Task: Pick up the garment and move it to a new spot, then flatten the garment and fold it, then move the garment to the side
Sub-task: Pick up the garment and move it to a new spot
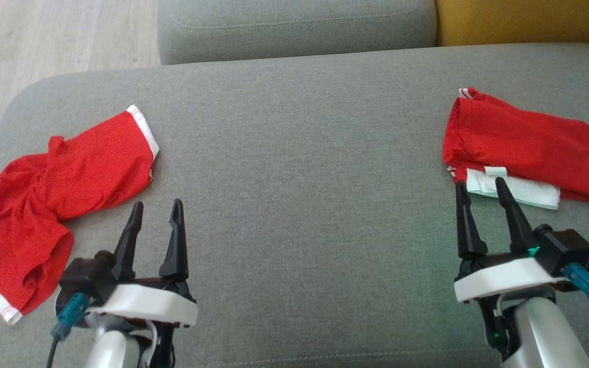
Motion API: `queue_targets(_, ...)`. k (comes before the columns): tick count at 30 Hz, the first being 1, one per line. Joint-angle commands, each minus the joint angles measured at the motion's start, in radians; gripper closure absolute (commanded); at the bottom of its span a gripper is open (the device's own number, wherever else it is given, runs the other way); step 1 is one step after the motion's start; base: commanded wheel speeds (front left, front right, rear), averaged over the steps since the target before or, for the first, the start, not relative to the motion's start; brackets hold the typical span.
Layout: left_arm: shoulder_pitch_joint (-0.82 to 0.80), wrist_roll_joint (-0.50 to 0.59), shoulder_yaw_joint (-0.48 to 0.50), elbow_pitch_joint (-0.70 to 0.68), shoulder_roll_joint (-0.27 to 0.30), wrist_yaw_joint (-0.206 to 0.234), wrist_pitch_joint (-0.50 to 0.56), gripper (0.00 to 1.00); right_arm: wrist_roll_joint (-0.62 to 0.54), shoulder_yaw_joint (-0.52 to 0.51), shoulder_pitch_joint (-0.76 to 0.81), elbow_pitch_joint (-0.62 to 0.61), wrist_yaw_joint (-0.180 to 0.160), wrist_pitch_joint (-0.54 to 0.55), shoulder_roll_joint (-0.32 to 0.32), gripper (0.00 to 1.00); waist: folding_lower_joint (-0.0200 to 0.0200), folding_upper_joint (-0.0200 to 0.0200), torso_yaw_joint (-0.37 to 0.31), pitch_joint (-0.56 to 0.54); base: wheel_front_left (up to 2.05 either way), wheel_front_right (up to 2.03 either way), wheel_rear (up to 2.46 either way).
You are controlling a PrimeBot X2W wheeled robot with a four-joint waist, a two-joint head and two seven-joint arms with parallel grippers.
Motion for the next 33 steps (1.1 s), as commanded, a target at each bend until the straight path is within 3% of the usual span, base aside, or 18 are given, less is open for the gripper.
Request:
queue_targets(1, -0.037, -0.003, 0.024, -0.029, 0.012, 0.005, -0.006, 0.00, 0.010, 0.025, -0.006, -0.037, 0.003, -0.013, -0.001, 0.00, 0.0000, -0.0001, 0.000, 0.001, 0.00, 0.00, 0.00)
queue_targets(14, -0.050, -0.006, 0.034, -0.024, 0.012, 0.008, -0.006, 0.00, 0.018, 0.036, -0.002, -0.026, 0.003, -0.014, -0.001, 0.00, 0.0000, -0.0001, 0.053, 0.009, 0.00, 0.00, 0.00)
queue_targets(33, -0.028, 0.030, 0.115, -0.007, 0.012, -0.001, -0.006, 0.00, 0.067, 0.124, 0.020, 0.011, 0.003, -0.014, -0.001, 0.00, 0.0000, -0.0001, 0.353, -0.046, 0.00, 0.00, 0.00)
